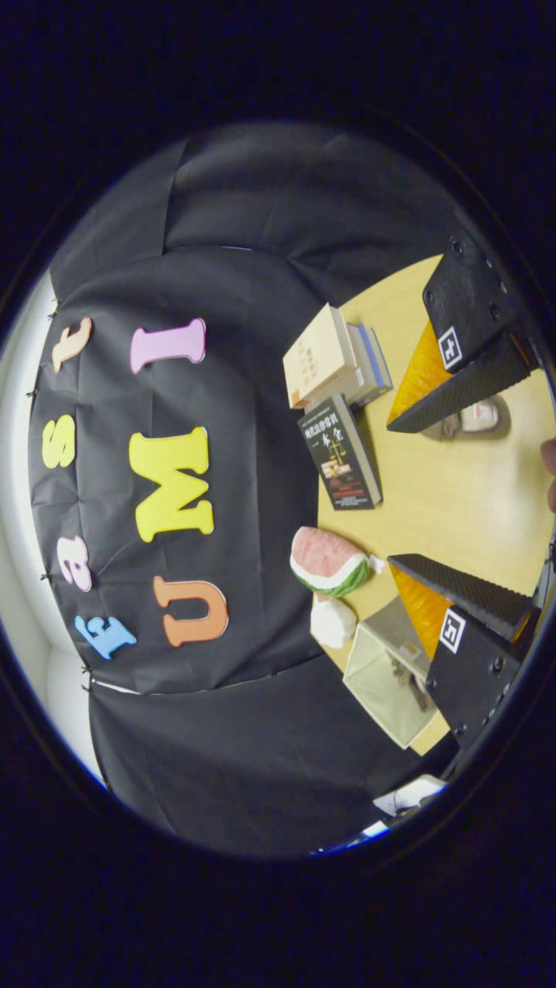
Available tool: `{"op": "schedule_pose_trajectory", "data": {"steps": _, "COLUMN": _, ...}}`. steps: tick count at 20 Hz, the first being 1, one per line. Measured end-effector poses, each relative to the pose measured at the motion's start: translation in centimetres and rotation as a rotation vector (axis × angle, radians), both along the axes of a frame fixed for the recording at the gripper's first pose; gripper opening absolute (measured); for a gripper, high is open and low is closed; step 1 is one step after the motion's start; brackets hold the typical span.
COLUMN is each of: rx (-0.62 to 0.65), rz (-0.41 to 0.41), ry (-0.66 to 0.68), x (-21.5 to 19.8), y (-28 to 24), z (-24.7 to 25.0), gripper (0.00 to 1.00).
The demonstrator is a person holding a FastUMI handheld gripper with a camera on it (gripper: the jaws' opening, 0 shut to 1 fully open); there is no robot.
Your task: Open the storage box then place both shoes into the box .Put the left shoe in first, then the right shoe, with the right side of both shoes facing outward in a uniform manner.
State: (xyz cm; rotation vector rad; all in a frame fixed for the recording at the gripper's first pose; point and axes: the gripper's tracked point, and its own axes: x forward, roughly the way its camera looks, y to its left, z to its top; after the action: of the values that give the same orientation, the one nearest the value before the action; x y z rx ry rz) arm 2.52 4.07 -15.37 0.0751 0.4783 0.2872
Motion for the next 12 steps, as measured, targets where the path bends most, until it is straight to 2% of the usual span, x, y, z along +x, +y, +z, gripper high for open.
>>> {"op": "schedule_pose_trajectory", "data": {"steps": 6, "rx": -0.046, "rz": -0.034, "ry": 0.112, "x": 1.4, "y": -7.2, "z": -9.0, "gripper": 0.96}}
{"op": "schedule_pose_trajectory", "data": {"steps": 12, "rx": -0.077, "rz": -0.024, "ry": 0.248, "x": 3.3, "y": -8.2, "z": -17.7, "gripper": 0.96}}
